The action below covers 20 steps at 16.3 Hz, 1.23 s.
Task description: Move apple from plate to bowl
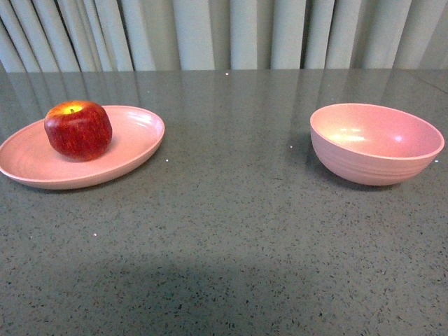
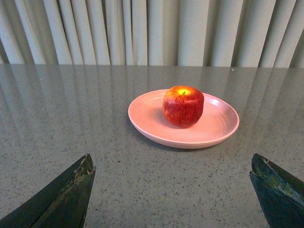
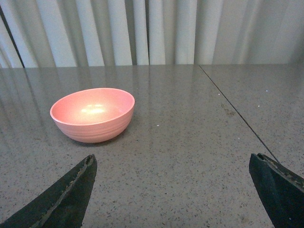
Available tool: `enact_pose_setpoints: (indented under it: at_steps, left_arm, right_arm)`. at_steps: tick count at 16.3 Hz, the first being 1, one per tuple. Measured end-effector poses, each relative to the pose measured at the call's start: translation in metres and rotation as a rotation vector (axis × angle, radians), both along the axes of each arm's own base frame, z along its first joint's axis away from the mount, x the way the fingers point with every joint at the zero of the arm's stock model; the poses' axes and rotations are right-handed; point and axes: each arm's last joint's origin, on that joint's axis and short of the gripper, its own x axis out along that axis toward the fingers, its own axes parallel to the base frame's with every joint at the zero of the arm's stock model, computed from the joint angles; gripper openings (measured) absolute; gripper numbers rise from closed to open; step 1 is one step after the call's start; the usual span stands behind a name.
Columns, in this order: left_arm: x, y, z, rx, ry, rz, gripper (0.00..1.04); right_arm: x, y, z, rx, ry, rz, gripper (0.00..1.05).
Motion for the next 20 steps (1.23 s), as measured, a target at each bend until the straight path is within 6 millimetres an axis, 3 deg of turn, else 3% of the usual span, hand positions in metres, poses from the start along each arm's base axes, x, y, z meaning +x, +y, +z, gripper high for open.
enact_pose_setpoints:
  at_steps: [20]
  left_arm:
    - [0.0, 0.0, 0.0, 0.0, 0.0, 0.0, 0.98]
  right_arm:
    - [0.0, 0.0, 0.0, 0.0, 0.0, 0.0, 0.98]
